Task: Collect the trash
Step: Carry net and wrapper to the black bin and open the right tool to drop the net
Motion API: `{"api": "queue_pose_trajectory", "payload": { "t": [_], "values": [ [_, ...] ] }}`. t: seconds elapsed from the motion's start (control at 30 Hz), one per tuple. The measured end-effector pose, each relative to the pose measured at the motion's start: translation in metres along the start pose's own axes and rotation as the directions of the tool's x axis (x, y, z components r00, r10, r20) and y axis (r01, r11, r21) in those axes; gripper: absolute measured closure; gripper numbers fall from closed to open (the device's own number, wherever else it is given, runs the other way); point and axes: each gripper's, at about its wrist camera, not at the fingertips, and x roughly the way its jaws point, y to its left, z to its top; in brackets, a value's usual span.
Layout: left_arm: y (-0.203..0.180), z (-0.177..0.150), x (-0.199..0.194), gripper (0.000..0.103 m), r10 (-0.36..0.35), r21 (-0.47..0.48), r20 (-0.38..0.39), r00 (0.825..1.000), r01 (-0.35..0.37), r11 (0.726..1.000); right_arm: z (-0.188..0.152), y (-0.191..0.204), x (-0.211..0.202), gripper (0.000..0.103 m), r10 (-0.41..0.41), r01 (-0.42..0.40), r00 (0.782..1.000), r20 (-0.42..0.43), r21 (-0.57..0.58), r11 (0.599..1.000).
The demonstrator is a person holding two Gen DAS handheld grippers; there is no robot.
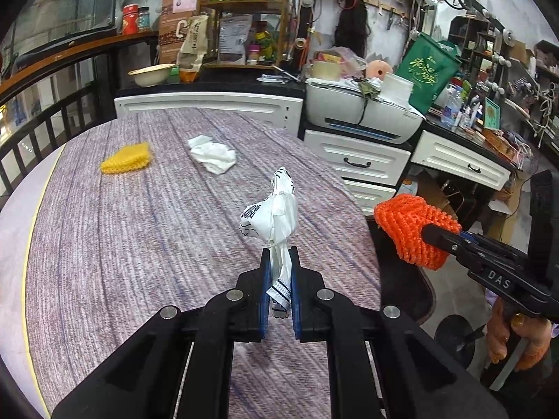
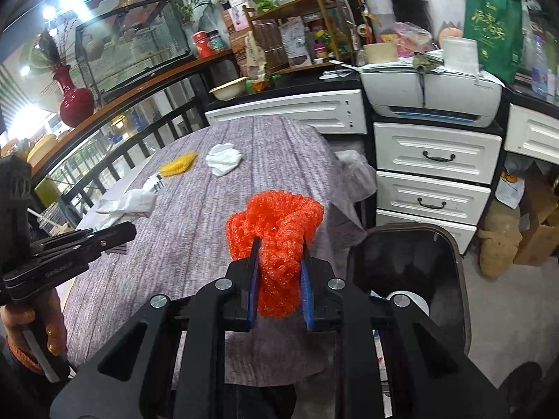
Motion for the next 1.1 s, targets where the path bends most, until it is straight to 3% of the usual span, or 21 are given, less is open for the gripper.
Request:
{"api": "queue_pose_trajectory", "payload": {
  "t": [0.3,0.73,0.8,0.87,1.1],
  "values": [
    [-0.034,0.004,0.003,0.093,-0.057,0.046,0.002,0.998,0.057,0.997,-0.012,-0.052,0.002,0.083,-0.135,0.135,0.991,-0.016,0.064,0.989],
    [-0.073,0.005,0.017,0.093,-0.097,0.089,-0.026,0.995,0.099,0.991,-0.047,-0.119,0.062,0.082,-0.268,0.29,0.95,-0.16,0.137,0.947],
    [-0.08,0.004,0.02,0.093,-0.103,0.098,-0.032,0.994,0.106,0.99,-0.054,-0.129,0.073,0.073,-0.279,0.309,0.941,-0.193,0.151,0.939],
    [-0.087,0.003,0.023,0.093,-0.11,0.109,-0.04,0.993,0.114,0.987,-0.06,-0.136,0.076,0.048,-0.294,0.328,0.935,-0.196,0.173,0.929],
    [-0.106,-0.002,0.033,0.093,-0.128,0.141,-0.07,0.989,0.137,0.98,-0.073,-0.15,0.063,0.039,-0.289,0.336,0.933,-0.214,0.236,0.912]
  ]
}}
